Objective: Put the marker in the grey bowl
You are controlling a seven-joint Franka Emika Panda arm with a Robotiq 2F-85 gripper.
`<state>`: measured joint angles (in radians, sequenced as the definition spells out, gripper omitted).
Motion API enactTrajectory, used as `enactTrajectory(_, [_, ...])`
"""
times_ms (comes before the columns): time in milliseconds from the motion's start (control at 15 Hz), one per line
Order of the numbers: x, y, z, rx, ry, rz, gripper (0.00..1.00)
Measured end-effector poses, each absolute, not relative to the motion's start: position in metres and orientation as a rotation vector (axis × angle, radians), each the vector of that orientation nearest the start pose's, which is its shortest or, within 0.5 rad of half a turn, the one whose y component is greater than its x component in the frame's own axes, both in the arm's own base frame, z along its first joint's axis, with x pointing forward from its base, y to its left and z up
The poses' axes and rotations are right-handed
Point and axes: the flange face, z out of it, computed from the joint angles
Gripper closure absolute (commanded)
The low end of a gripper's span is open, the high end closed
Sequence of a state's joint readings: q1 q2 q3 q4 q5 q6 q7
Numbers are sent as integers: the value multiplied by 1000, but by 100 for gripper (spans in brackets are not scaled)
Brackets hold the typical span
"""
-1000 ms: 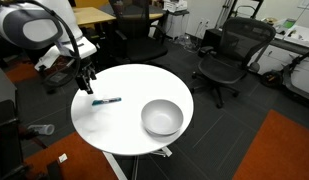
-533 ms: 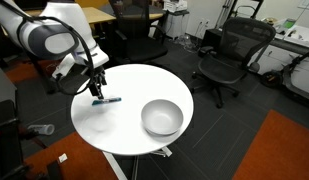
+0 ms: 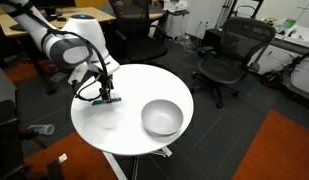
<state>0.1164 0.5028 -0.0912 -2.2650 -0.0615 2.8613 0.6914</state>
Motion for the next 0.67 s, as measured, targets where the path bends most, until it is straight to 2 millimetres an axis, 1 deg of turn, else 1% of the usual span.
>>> enactTrajectory(333, [553, 10, 132, -3021, 903, -166, 0])
enactTrajectory(400, [554, 9, 130, -3020, 902, -164, 25])
enactTrajectory(467, [556, 8, 128, -3020, 899, -163, 26])
enactTrajectory(667, [558, 6, 123, -3023, 890, -157, 49])
